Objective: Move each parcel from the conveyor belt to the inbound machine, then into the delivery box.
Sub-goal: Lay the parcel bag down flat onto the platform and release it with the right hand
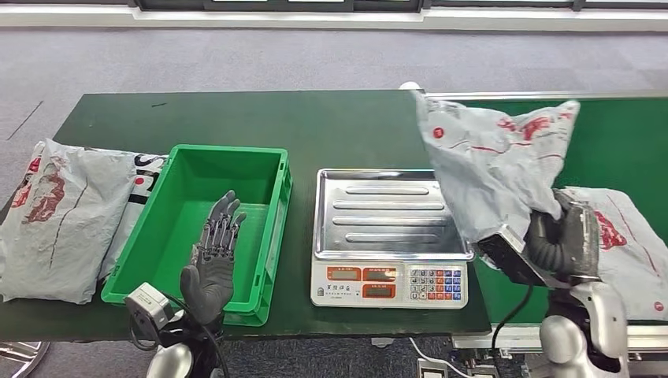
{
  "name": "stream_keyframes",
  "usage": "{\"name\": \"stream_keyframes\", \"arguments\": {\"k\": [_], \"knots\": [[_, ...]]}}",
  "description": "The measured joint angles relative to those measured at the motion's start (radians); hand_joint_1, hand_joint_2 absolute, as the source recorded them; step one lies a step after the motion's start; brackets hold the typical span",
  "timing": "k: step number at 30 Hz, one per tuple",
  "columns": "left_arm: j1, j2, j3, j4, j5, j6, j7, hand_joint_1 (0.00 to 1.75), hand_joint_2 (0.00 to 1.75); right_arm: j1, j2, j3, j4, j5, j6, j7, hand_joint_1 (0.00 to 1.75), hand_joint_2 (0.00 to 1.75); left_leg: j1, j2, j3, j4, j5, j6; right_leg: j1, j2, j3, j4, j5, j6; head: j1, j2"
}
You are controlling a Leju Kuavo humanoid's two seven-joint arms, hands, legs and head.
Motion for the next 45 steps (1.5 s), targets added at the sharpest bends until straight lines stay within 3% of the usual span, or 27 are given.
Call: {"name": "stream_keyframes", "arguments": {"k": [8,13,21,34,35,38,39,45], "knots": [[-0.054,-0.010,-0.007,0.044,0.009,-0.011,0.001,0.00,0.00,-0.152,0.089,0.280,0.189,0.019,0.007,-0.001,1.75,1.75,0.000,0.000,-0.001,-0.001,0.001,-0.001,0.000,0.000,-0.002,0.001,0.000,-0.001,0.000,0.000],[-0.066,-0.014,-0.019,0.060,0.020,-0.012,0.010,0.00,0.00,-0.182,0.114,0.388,0.224,-0.002,0.015,0.004,1.75,1.75,0.000,-0.002,-0.003,-0.001,0.002,-0.002,0.000,-0.002,-0.003,0.001,0.000,-0.001,0.000,0.000],[-0.073,-0.014,-0.025,0.075,0.020,-0.011,0.012,0.00,0.00,-0.196,0.124,0.445,0.245,-0.007,0.017,0.004,1.75,1.75,0.000,-0.002,-0.003,-0.001,0.002,-0.001,0.000,-0.002,-0.003,0.001,0.000,0.000,0.000,0.000],[-0.074,-0.014,-0.025,0.082,0.022,-0.008,0.012,0.00,0.00,-0.204,0.125,0.457,0.255,-0.019,0.019,-0.002,1.75,1.75,0.000,-0.002,-0.003,-0.001,0.002,-0.002,0.000,-0.002,-0.003,0.001,0.000,-0.001,0.000,0.000],[-0.074,-0.014,-0.026,0.082,0.024,-0.007,0.012,0.00,0.00,-0.206,0.125,0.461,0.257,-0.022,0.021,-0.003,1.49,1.75,0.000,-0.002,-0.003,-0.001,0.002,-0.002,0.000,-0.002,-0.003,0.001,0.000,-0.001,0.000,0.000],[-0.074,-0.014,-0.030,0.082,0.033,0.001,0.013,0.00,0.00,-0.218,0.126,0.478,0.275,-0.013,0.030,0.002,0.18,1.75,0.000,-0.002,-0.003,-0.001,0.002,-0.002,0.000,-0.002,-0.003,0.001,0.000,-0.001,0.000,0.000],[-0.074,-0.014,-0.032,0.082,0.035,0.005,0.013,0.00,0.00,-0.225,0.128,0.482,0.288,0.000,0.031,0.012,0.00,1.75,0.000,-0.002,-0.003,-0.001,0.002,-0.002,0.000,-0.002,-0.003,0.001,0.000,-0.001,0.000,0.000],[-0.069,-0.013,-0.040,0.079,0.044,0.027,0.018,0.00,0.00,-0.248,0.133,0.487,0.392,0.059,0.012,0.064,0.00,1.75,0.000,-0.003,-0.003,0.000,0.002,-0.001,0.000,-0.002,-0.003,0.001,0.000,0.000,0.000,0.000]]}}
